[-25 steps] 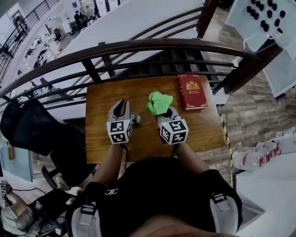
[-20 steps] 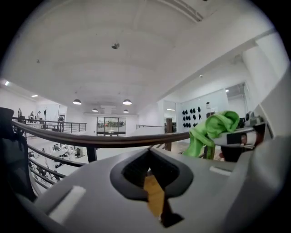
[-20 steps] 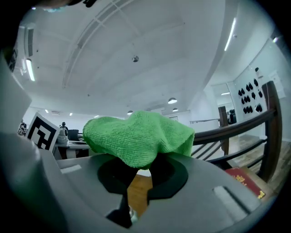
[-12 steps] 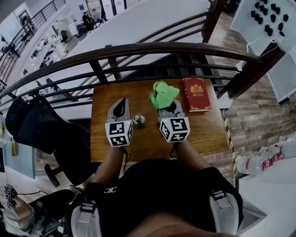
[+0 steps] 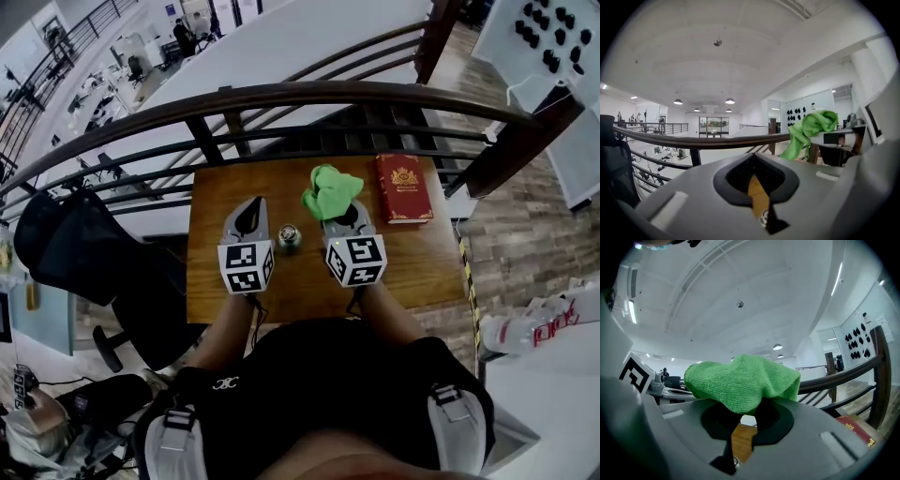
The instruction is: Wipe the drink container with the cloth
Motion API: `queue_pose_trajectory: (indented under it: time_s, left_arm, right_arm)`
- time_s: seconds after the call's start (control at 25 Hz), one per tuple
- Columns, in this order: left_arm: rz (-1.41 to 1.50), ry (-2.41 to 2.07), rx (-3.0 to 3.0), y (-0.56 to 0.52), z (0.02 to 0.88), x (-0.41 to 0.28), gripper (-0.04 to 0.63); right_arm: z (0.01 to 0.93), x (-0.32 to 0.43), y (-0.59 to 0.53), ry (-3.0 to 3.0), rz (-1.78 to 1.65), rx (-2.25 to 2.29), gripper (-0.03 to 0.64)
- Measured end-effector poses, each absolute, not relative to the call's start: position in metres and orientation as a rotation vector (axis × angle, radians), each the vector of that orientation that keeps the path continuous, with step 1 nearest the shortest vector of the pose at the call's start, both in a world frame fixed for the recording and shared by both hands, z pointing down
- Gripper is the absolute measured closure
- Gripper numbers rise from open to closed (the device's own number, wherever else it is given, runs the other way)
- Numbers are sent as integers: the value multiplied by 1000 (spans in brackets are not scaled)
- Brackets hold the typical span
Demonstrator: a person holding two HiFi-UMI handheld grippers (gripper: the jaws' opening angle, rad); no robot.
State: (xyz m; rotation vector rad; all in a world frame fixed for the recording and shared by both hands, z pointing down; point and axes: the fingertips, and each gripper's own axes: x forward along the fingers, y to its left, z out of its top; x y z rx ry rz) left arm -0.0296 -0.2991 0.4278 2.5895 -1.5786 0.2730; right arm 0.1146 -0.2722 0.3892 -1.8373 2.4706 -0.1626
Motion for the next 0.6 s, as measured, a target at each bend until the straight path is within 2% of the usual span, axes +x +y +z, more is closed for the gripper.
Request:
queue_pose_trajectory:
  time_s: [0.6]
  left_arm:
    - [278, -1599, 2599, -295, 423, -33, 541]
  right_arm:
    - [390, 109, -270, 2498, -130, -1846, 571]
